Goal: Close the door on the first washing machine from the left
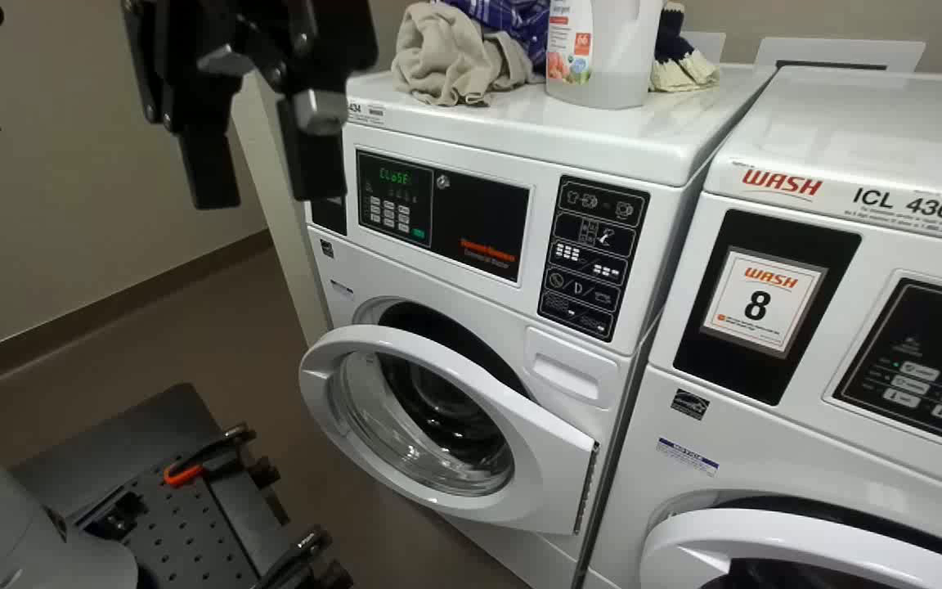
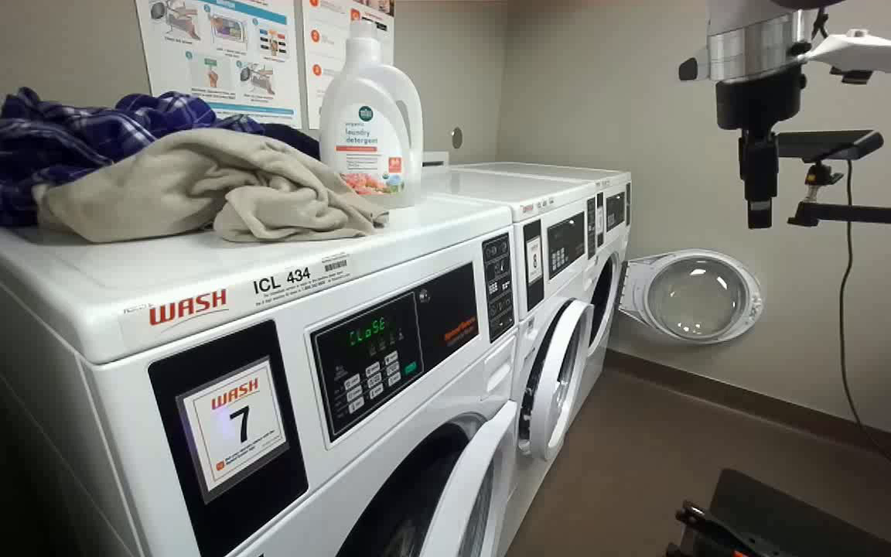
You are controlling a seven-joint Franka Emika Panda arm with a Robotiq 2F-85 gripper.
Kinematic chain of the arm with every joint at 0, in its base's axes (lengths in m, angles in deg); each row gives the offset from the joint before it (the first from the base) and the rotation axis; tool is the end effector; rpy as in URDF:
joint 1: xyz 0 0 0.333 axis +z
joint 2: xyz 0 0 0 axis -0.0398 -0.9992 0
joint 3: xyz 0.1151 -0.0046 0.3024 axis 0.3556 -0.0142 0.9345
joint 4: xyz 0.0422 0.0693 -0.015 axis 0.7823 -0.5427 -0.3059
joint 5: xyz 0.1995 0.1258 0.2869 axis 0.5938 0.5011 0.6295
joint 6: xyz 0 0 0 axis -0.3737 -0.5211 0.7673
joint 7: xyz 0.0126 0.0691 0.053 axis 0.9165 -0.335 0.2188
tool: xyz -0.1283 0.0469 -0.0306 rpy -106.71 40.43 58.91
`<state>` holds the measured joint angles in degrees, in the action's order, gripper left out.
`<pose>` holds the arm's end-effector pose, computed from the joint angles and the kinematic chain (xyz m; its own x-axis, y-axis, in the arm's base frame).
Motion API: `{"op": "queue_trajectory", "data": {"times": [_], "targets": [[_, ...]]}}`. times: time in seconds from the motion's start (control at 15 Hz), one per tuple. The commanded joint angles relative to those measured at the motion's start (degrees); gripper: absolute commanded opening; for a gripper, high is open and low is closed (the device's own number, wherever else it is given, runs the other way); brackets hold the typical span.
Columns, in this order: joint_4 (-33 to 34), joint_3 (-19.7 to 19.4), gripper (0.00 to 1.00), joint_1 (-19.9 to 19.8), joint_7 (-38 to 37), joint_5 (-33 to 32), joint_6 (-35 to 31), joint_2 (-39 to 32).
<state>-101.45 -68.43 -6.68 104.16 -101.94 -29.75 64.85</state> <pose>0.2445 -0.1560 0.5292 0.9605 0.1383 -0.2414 0.2012 -0.9447 0.2591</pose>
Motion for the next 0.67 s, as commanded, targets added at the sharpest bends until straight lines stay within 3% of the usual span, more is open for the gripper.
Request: {"op": "queue_trajectory", "data": {"times": [0.0,0.6], "targets": [[0.22,-1.41,1.0,2.13,-1.02,-0.85,0.7,0.17],[-4.16,-1.36,1.0,6.7,-0.47,0.34,-0.81,-0.9]]}}
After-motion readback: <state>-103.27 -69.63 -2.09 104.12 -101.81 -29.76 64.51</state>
